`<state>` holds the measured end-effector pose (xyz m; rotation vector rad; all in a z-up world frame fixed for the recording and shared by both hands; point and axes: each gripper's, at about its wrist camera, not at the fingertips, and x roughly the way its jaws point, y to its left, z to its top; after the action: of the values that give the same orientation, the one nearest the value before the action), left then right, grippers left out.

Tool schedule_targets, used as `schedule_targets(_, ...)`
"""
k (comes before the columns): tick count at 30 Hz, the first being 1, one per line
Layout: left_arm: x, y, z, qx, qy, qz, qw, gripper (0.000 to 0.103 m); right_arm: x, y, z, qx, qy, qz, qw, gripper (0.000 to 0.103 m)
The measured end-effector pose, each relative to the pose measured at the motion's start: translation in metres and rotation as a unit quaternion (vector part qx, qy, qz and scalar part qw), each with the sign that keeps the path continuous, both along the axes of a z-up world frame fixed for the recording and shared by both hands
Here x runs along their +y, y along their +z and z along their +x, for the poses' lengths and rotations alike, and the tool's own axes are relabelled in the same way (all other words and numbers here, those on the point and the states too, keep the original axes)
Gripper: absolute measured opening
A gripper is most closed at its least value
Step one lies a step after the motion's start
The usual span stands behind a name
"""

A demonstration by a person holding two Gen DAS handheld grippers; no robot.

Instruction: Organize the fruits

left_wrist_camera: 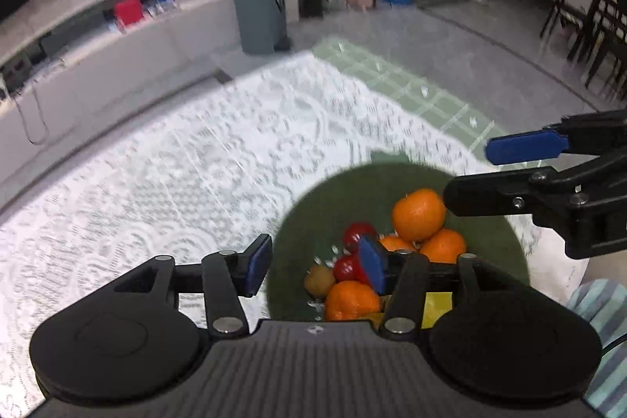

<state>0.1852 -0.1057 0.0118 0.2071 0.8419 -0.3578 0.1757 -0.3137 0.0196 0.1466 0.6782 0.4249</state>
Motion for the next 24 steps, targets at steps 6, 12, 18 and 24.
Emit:
schedule_targets(6,0.021,0.030,-0.037,-0.083,0.041,-0.015,0.9956,0.084,0.007,0.015,-0.043,-0.064,-0.037,-0.005,0.997,0.088)
schedule_targets(12,0.037,0.045,-0.076,-0.169,0.079,0.008,0.9825,0.090,0.023,0.013,-0.085,-0.099,-0.069,-0.010,0.993,0.094)
schedule_targets(18,0.043,0.044,-0.113,-0.230,0.096,0.038,0.9677,0.097,0.044,0.011,-0.126,-0.127,-0.096,-0.035,0.987,0.099)
schedule_targets(24,0.056,0.039,-0.143,-0.246,0.117,0.023,0.9619,0.099,0.069,0.008,-0.155,-0.150,-0.099,-0.065,0.982,0.099)
